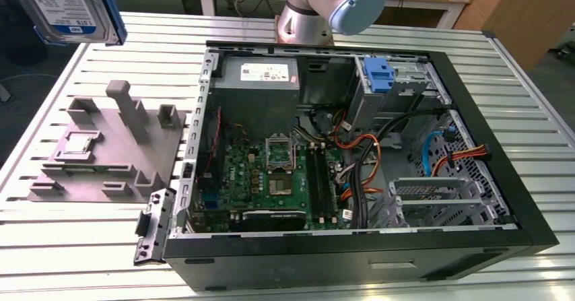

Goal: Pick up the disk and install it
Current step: 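Pick up the disk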

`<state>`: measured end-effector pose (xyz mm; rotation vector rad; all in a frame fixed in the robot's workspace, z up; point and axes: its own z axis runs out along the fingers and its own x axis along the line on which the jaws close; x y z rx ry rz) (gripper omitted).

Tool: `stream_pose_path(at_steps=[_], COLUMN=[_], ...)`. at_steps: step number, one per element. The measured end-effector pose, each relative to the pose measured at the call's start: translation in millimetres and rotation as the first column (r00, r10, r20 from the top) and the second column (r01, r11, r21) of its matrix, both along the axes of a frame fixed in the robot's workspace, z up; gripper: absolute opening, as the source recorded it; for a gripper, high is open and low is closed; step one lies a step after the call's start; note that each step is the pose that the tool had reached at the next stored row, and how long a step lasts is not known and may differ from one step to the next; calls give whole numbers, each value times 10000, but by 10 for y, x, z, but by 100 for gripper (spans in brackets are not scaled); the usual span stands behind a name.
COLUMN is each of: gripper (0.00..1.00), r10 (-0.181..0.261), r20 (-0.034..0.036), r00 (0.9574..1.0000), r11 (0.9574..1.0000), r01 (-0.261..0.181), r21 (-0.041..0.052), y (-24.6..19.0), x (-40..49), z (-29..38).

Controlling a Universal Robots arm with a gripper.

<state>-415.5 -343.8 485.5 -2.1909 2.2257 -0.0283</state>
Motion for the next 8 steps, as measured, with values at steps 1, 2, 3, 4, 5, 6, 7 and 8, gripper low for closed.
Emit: stream_pose_path(at_steps=[1, 2, 3, 4, 5, 6, 7, 8], gripper=[37, 37, 37, 37, 37, 37, 37, 37], r10=[0, 0, 0, 0, 0, 0, 0, 0], r20=[0, 2, 2, 2, 2, 2, 2, 2], r00=[10000, 10000, 10000, 10000, 10000, 10000, 10000, 10000], r11=[10000, 10000, 10000, 10000, 10000, 10000, 10000, 10000], r01=[0, 0, 0, 0, 0, 0, 0, 0], r21=[0, 1, 1, 1, 0, 1, 1, 1], y=[0, 0, 0, 0, 0, 0, 0, 0], x=[0, 0, 0, 1, 1, 1, 0, 0], z=[7, 16, 30, 46, 64, 80, 96, 104])
